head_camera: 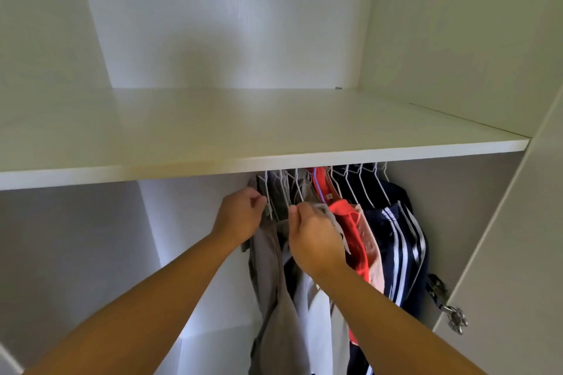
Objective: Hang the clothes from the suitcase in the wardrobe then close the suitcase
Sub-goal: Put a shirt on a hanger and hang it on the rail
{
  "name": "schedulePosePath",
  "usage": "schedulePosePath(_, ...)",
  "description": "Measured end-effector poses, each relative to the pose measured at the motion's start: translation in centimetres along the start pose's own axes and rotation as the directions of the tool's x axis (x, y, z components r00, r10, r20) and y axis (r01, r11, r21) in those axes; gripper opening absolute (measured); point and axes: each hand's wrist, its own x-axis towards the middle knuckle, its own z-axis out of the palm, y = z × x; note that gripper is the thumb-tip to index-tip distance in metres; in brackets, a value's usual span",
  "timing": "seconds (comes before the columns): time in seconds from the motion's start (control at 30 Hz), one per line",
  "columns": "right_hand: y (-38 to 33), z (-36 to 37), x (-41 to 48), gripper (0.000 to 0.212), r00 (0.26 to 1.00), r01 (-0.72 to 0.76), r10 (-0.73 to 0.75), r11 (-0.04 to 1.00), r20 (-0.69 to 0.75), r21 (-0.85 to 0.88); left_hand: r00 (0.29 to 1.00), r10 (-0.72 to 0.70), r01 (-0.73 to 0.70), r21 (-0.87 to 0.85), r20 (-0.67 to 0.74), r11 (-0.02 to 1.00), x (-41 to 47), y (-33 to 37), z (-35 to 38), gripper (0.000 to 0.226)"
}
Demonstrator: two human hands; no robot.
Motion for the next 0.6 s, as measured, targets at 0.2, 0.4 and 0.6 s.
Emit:
schedulePosePath(0.2, -2.3, -2.9, -2.9, 0.030, 0.984, 0.171, -0.179, 0.967, 0.024, 0.190, 0.997, 0.026, -0.019, 0.098, -0.068, 0.995, -8.9, 2.0, -4.8, 0.019)
schedulePosePath(0.4, -7.9, -4.3, -11.4, 0.051, 0.906, 0.290, -0.390, 0.856, 0.166, 0.428, 0.972, -0.003, 0.065, 0.253, -0.236, 0.965, -23.5, 3.2, -10.7, 0.016)
schedulePosePath(0.6, -16.7, -3.5, -21.8, 0.039, 0.776, 0.379, -0.621, 0.601, 0.111, 0.704, 0.887, -0.081, 0.240, 0.304, -0.455, 0.922, -41.2, 3.2, -17.7, 0.021)
